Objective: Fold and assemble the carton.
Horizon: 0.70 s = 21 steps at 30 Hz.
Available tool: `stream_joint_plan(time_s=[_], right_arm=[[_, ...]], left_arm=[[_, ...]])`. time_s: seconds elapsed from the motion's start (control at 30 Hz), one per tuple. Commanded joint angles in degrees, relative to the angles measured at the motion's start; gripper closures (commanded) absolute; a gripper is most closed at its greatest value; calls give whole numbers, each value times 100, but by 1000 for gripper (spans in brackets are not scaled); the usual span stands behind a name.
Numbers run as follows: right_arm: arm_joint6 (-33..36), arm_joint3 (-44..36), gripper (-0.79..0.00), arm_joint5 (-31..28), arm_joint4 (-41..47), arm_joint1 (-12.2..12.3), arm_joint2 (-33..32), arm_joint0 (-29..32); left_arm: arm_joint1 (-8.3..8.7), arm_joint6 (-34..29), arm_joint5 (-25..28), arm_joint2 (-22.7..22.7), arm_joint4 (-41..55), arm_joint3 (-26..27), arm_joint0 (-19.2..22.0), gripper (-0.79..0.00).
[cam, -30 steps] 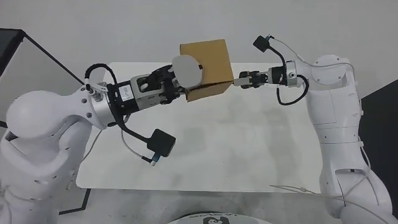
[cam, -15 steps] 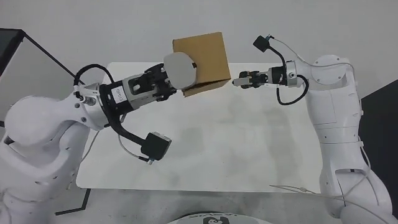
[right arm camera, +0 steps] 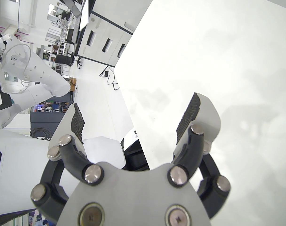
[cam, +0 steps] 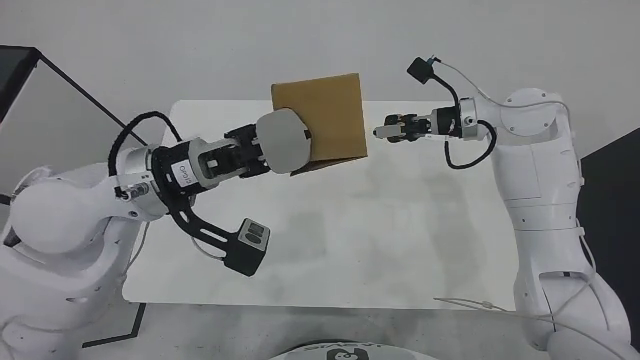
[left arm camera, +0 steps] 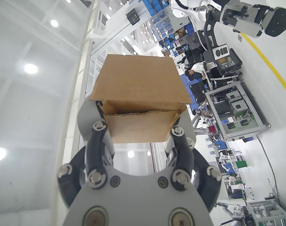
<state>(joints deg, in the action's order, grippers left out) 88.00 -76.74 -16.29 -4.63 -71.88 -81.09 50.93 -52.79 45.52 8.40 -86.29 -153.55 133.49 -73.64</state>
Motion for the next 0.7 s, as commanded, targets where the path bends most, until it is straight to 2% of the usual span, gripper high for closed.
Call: stream_joint_plan(time_s=[0.0, 0.1, 0.5, 0.67], right_arm=[[0, 0, -785, 0, 0, 0, 0, 0], [0, 0, -785, 0, 0, 0, 0, 0], [0, 0, -785, 0, 0, 0, 0, 0], [0, 0, -785, 0, 0, 0, 0, 0]], left_arm=[[0, 1, 6, -1, -4, 1, 3, 0], [0, -38, -27, 1, -46, 20, -14, 0], [-6, -76, -1031, 58, -305, 22, 1, 0], [-2, -70, -1062, 65, -406, 41, -2, 0]])
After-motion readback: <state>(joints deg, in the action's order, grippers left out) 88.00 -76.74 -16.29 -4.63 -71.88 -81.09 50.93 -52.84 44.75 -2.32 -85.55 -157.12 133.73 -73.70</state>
